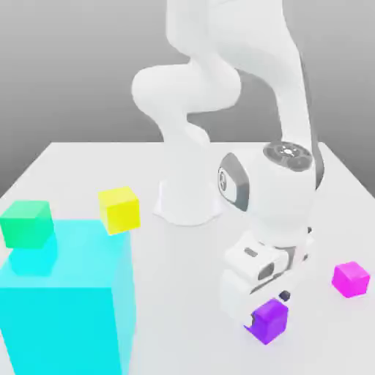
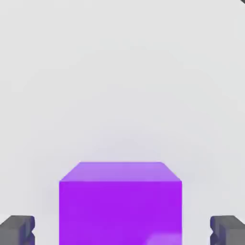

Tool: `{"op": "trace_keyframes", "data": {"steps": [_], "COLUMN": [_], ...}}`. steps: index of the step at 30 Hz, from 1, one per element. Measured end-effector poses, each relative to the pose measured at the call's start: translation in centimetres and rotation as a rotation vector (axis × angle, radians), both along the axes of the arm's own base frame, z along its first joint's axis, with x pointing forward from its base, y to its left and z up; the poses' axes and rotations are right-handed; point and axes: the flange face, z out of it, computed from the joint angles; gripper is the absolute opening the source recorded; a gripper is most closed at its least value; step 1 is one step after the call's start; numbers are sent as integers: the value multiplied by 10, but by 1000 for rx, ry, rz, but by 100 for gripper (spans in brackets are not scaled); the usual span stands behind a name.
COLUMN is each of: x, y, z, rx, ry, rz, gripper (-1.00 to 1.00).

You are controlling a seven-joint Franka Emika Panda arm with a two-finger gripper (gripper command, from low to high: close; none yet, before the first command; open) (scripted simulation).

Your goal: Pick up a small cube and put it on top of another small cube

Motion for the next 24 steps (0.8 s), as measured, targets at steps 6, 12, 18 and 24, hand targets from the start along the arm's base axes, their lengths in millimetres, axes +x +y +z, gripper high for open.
{"op": "trace_keyframes", "data": {"steps": [6,12,18,24], "x": [0,1,34,31], "y": [0,-2,-84,-160], "z": [0,59,141,231], "rx": [0,-1,8,12], "ry": [1,0,3,5], "rz": [0,-13,-426,-830], "gripper": [-100,-100,-100,-100]}}
